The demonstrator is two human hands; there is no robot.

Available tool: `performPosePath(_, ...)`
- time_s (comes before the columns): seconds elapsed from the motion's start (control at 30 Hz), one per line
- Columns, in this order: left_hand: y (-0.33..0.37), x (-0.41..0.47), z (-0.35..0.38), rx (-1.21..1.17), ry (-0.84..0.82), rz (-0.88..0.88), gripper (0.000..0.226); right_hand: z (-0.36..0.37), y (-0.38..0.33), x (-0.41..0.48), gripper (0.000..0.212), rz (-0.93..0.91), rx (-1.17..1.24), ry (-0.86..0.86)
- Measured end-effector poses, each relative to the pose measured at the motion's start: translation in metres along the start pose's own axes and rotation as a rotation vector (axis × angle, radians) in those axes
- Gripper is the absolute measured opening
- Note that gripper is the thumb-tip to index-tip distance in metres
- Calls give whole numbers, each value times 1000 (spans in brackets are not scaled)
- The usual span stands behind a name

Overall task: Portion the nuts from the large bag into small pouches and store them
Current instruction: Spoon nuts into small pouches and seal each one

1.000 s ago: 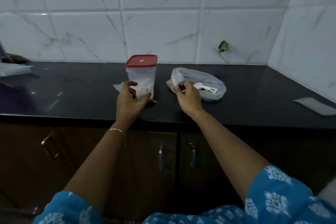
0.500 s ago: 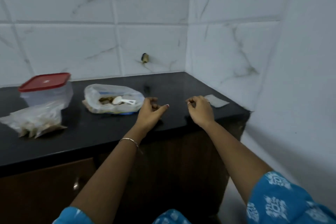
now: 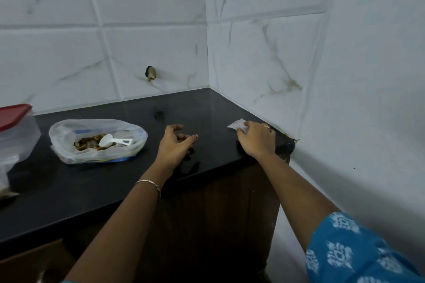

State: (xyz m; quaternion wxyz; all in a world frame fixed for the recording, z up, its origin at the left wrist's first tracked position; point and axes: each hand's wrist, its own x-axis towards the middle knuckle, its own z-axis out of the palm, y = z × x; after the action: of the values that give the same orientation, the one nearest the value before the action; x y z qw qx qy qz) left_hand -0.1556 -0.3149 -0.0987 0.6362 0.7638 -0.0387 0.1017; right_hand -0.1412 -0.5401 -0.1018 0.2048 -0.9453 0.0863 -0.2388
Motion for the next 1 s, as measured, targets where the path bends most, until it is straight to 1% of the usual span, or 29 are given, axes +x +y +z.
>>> performPosePath(0.1, -3, 1, -1, -11, 6, -6, 42, 2, -2, -1, 41, 21, -28, 25)
performPosePath(0.27, 2, -7, -1, -30, 18, 19, 47, -1, -9, -3, 18, -67, -131, 58)
performPosePath(0.37, 8, -13, -5, -124, 58, -1, 51, -4, -16, -12, 13, -112, -63, 82)
performPosePath(0.47, 13, -19, -10, -227, 72, -44, 47, -11, -27, -21, 12, -243, 101, 61)
performPosePath(0.53, 17, -27, -13, -243, 54, -70, 44, -18, -40, -26, 10, -355, 212, 36)
performPosePath(0.6, 20, -37, -15, -267, 24, -88, 40, -23, -57, -32, 10, -430, 288, 59)
performPosePath(0.7, 26, -53, -22, -395, 10, -129, 31, -27, -88, -47, 9, -504, 367, 103)
performPosePath(0.83, 29, -71, -47, -521, 11, -184, 35, -22, -123, -71, 11, -655, 365, 103)
performPosePath(0.93, 32, -80, -84, -559, 53, -175, 31, -14, -147, -89, 15, -757, 326, 71)
performPosePath(1.0, 34, -86, -112, -531, 93, -154, 25, -8, -165, -100, 17, -821, 292, 62)
